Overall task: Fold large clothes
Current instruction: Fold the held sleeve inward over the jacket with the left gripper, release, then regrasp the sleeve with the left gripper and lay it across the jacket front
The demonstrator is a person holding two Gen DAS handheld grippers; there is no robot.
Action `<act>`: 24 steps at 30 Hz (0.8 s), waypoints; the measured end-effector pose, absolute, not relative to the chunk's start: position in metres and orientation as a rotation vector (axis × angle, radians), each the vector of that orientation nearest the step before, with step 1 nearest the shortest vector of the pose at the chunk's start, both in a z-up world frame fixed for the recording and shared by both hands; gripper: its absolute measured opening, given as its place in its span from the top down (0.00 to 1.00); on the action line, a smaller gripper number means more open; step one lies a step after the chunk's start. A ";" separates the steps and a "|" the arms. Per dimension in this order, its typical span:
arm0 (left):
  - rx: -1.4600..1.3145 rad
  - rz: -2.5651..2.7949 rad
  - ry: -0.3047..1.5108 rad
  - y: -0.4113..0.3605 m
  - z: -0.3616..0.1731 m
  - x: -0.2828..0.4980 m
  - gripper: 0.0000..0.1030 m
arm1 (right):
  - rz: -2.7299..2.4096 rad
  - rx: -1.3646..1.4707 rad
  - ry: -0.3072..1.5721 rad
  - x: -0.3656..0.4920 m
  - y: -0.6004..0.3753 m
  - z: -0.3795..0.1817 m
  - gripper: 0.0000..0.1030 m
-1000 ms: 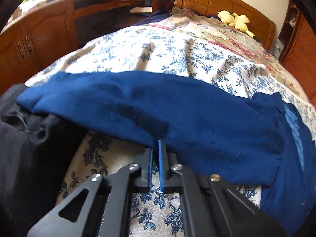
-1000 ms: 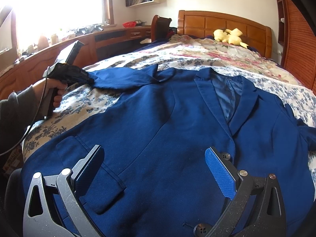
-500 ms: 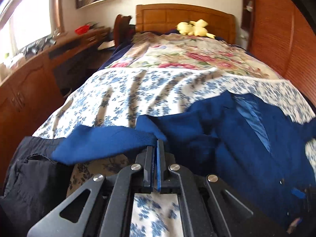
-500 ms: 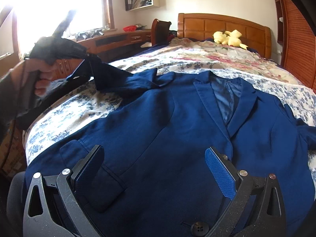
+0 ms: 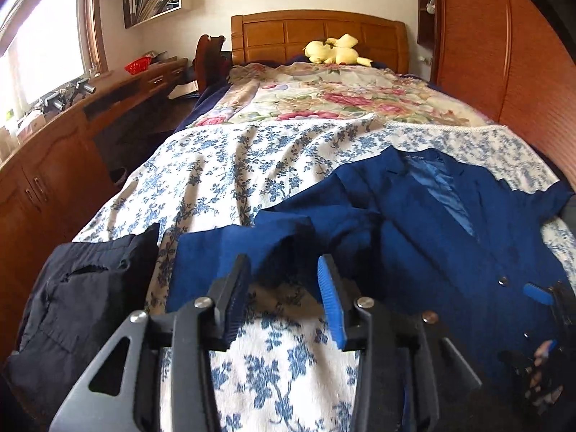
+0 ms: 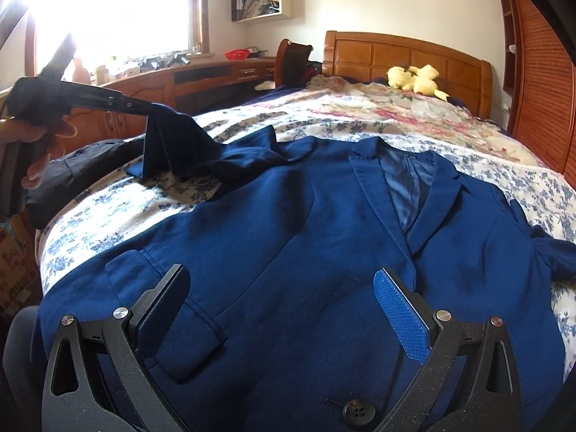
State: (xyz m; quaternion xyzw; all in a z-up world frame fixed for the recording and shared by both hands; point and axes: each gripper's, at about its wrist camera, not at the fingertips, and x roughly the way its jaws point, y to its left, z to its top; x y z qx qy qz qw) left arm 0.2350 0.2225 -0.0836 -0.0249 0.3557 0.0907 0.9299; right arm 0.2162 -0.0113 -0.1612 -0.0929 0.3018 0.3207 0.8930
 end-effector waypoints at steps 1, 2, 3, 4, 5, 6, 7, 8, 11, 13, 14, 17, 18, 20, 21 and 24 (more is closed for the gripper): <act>-0.056 0.188 0.720 0.225 -0.083 0.228 0.58 | 0.666 -0.195 0.626 0.216 -0.011 -0.162 0.00; -0.060 0.184 0.714 0.226 -0.084 0.223 0.52 | 0.666 -0.197 0.626 0.216 -0.011 -0.162 0.00; -0.063 0.185 0.710 0.228 -0.085 0.219 0.48 | 0.666 -0.199 0.626 0.216 -0.011 -0.162 0.00; -0.062 0.191 0.709 0.230 -0.087 0.218 0.46 | 0.666 -0.201 0.626 0.216 -0.011 -0.162 0.00; -0.054 0.207 0.715 0.234 -0.091 0.217 0.46 | 0.666 -0.202 0.626 0.216 -0.011 -0.162 0.00; -0.050 0.216 0.721 0.237 -0.094 0.219 0.46 | 0.666 -0.200 0.625 0.216 -0.011 -0.162 0.00; -0.049 0.235 0.736 0.244 -0.102 0.220 0.46 | 0.666 -0.199 0.625 0.216 -0.011 -0.162 0.00; -0.054 0.248 0.747 0.251 -0.108 0.222 0.46 | 0.666 -0.199 0.625 0.216 -0.011 -0.163 0.00; -0.084 0.300 0.778 0.273 -0.129 0.228 0.46 | 0.666 -0.199 0.627 0.216 -0.010 -0.163 0.00; -0.105 0.321 0.805 0.285 -0.143 0.233 0.46 | 0.666 -0.201 0.626 0.216 -0.011 -0.163 0.00; -0.123 0.336 0.823 0.295 -0.153 0.237 0.46 | 0.666 -0.202 0.627 0.215 -0.010 -0.163 0.00; -0.162 0.377 0.838 0.312 -0.168 0.243 0.46 | 0.668 -0.204 0.630 0.215 -0.010 -0.164 0.00; -0.176 0.395 0.836 0.317 -0.172 0.244 0.46 | 0.670 -0.205 0.632 0.215 -0.009 -0.165 0.00; -0.171 0.407 0.837 0.322 -0.178 0.247 0.46 | 0.672 -0.206 0.636 0.216 -0.009 -0.165 0.00; -0.166 0.413 0.840 0.322 -0.179 0.249 0.46 | 0.674 -0.206 0.638 0.216 -0.010 -0.165 0.00; -0.176 0.415 0.866 0.327 -0.190 0.257 0.47 | 0.678 -0.205 0.646 0.217 -0.010 -0.166 0.00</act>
